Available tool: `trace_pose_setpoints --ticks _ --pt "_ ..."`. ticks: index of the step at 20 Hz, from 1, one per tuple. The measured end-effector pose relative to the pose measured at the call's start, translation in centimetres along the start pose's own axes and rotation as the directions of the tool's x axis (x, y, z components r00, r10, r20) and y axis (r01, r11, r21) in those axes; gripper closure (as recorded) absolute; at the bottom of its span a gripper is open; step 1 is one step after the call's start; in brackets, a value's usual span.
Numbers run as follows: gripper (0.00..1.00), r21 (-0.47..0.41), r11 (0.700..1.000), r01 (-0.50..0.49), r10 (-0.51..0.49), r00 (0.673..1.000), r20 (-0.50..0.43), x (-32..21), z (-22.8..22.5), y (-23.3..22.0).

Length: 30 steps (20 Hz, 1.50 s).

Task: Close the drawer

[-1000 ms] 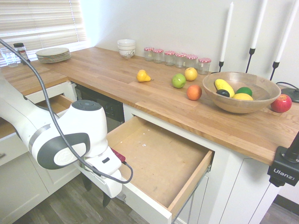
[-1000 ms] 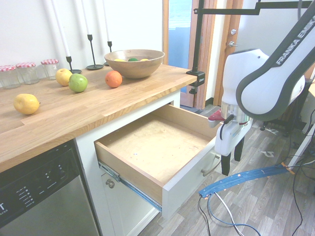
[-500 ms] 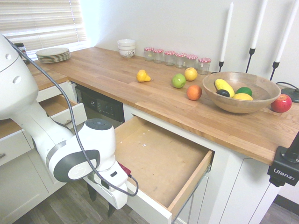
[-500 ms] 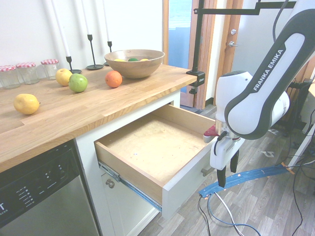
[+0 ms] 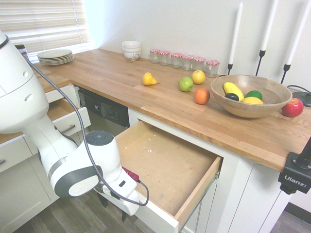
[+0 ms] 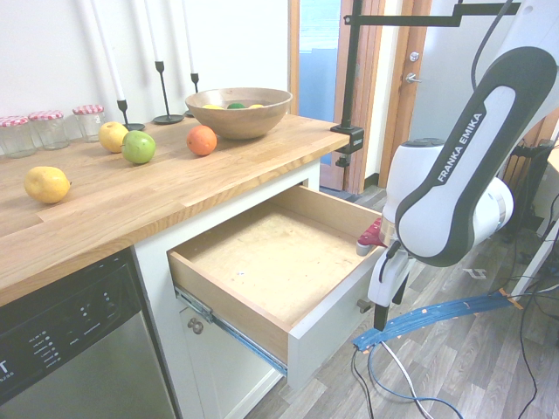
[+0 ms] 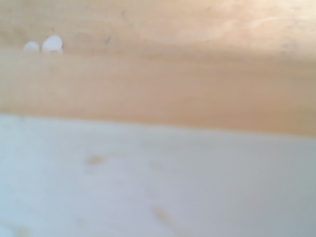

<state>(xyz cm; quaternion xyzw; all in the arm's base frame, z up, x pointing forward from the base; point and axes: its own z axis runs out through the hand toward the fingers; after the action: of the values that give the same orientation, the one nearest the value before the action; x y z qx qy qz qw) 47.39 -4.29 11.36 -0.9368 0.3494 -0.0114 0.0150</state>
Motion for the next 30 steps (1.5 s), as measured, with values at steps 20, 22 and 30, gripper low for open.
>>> trace_pose_setpoints --ticks 20,22,30 --pt "1.00 0.025 1.000 0.007 -0.007 1.000 -0.006 -0.14 -0.14 -0.38" --pt "1.00 0.026 1.000 0.007 -0.007 1.000 -0.006 -0.13 -0.18 -0.39" --pt "1.00 0.038 0.999 0.005 -0.004 1.000 -0.024 0.48 -0.38 0.15"
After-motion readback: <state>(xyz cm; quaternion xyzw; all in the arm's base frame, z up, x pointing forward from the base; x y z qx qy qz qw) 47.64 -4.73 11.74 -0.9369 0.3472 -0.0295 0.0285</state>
